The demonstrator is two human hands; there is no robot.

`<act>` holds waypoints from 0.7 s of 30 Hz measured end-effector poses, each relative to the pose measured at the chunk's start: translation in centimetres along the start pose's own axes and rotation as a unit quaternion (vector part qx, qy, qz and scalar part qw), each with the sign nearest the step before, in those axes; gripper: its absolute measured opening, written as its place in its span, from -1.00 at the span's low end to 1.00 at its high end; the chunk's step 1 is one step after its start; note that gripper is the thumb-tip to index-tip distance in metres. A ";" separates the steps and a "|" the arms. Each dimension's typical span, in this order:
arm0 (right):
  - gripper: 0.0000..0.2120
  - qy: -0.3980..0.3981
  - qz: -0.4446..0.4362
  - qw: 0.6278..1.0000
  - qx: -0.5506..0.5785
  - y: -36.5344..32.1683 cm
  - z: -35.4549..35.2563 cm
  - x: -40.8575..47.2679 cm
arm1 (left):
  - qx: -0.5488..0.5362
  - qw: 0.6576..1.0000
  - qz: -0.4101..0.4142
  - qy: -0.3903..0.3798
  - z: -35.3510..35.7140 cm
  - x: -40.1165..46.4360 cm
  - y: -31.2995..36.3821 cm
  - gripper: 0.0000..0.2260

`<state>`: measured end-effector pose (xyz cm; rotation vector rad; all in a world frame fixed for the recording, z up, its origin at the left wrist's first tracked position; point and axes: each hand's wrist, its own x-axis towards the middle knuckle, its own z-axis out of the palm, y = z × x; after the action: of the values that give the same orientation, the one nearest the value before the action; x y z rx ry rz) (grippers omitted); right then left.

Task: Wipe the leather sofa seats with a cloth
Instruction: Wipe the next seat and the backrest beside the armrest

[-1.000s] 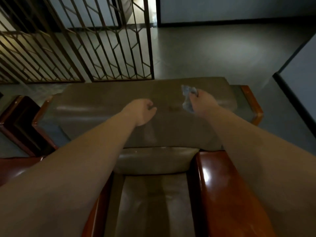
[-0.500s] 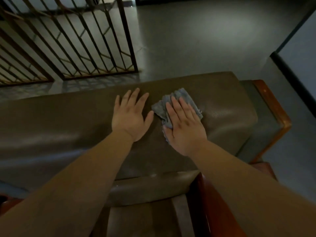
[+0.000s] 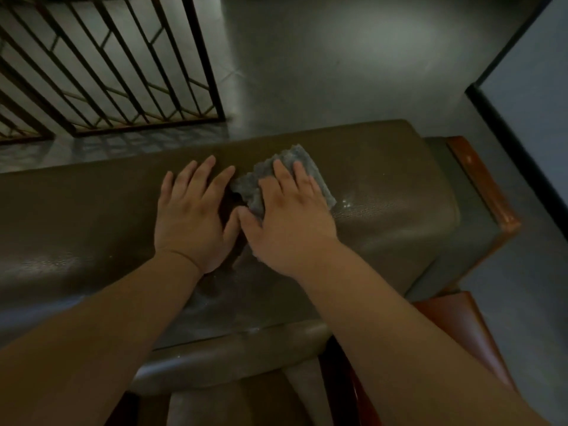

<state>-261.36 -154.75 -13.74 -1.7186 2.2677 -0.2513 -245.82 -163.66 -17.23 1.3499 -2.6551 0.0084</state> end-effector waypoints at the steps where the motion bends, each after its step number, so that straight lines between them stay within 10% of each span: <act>1: -0.22 -0.005 -0.001 1.000 -0.007 0.8 -0.4 0.4 | -0.002 1.000 -0.001 0.004 -0.1 0.0 0.0 -0.36; 10: -0.21 -0.023 0.152 0.980 -0.123 10.4 -3.6 3.8 | 0.004 1.000 -0.005 -0.010 -0.2 0.1 -0.2 -0.38; 16: -0.30 -0.043 -0.054 0.994 -0.081 5.3 -1.4 0.2 | 0.006 1.000 -0.005 -0.007 -0.3 0.1 0.0 -0.39; 21: -0.34 -0.006 0.143 0.983 -0.113 16.2 -5.3 6.8 | 0.008 1.000 -0.005 0.002 -0.1 0.0 -0.1 -0.40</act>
<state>-279.54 -157.03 -14.53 -1.4551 2.5782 0.0797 -245.73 -163.72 -17.15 1.3656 -2.6505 0.0323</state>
